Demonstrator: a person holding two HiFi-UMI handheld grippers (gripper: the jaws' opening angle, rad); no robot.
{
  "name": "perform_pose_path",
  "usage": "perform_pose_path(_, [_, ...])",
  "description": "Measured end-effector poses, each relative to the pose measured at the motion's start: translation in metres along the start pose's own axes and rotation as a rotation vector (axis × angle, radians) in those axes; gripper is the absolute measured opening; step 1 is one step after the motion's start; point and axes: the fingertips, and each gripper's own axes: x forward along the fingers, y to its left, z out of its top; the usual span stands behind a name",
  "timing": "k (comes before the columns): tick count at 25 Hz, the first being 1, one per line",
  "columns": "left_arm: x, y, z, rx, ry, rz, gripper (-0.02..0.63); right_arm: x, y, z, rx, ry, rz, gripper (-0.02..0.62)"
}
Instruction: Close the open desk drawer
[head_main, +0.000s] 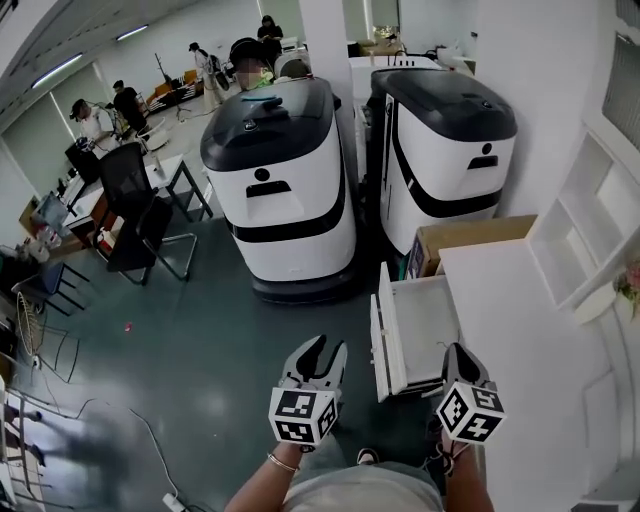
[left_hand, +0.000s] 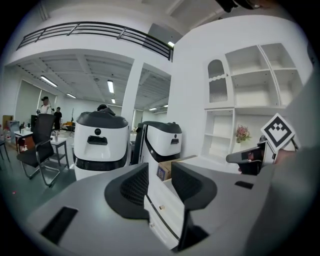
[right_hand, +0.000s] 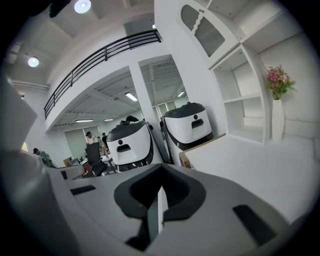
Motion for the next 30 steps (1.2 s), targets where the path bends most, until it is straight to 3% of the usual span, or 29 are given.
perform_pose_path(6, [0.088, 0.004, 0.010, 0.050, 0.028, -0.200, 0.152, 0.034, -0.023, 0.006, 0.075, -0.037, -0.173, 0.006])
perform_pose_path(15, [0.197, 0.023, 0.058, 0.158, 0.070, -0.506, 0.152, 0.078, -0.011, 0.046, 0.165, -0.103, -0.429, 0.006])
perform_pose_path(25, [0.264, 0.003, 0.052, 0.259, 0.162, -0.835, 0.152, 0.084, -0.009, 0.033, 0.302, -0.165, -0.718, 0.006])
perform_pose_path(30, [0.269, -0.023, 0.044, 0.308, 0.190, -0.936, 0.152, 0.050, -0.010, 0.019, 0.351, -0.191, -0.828, 0.006])
